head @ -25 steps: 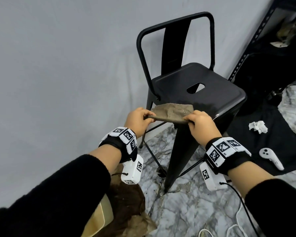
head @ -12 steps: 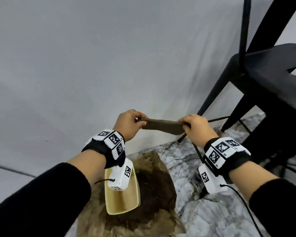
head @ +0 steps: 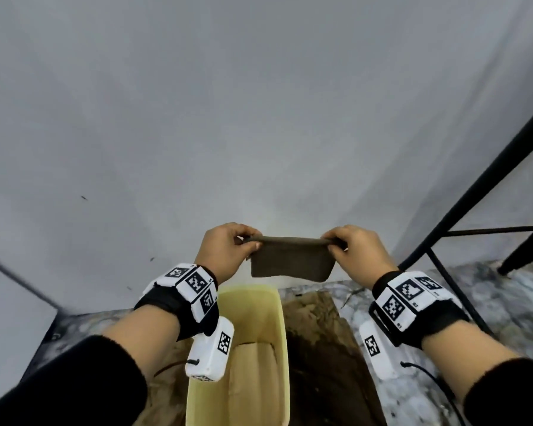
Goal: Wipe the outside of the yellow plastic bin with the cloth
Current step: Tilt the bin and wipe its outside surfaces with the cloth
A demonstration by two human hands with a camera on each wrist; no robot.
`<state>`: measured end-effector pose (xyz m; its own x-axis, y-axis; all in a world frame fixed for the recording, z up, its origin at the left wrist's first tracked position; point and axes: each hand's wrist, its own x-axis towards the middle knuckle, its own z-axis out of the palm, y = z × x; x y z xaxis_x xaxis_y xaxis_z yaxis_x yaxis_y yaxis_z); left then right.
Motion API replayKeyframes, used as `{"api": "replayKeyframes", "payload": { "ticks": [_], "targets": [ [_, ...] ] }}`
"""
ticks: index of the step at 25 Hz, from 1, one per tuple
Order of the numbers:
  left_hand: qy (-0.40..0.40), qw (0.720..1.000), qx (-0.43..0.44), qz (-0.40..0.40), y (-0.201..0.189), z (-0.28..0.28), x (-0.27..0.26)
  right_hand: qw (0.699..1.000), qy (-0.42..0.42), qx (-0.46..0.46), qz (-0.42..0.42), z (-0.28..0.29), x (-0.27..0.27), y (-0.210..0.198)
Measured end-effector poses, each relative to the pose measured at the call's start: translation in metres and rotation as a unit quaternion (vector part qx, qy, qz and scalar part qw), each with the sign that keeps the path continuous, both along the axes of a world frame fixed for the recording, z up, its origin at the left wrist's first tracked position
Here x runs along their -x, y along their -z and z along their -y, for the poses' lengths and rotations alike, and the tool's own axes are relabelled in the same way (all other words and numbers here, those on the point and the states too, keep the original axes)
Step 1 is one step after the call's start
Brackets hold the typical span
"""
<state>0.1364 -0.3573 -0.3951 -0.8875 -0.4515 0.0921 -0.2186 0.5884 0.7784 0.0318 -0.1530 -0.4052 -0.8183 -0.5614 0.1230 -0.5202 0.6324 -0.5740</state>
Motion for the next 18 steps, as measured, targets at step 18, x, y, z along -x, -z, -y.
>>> {"api": "replayKeyframes", "payload": {
  "ticks": [18],
  "targets": [
    [-0.090,0.979,-0.176,-0.047,0.047,-0.079,-0.114,0.984,0.082,0.144,0.065,-0.017,-0.153,0.029]
  ]
}}
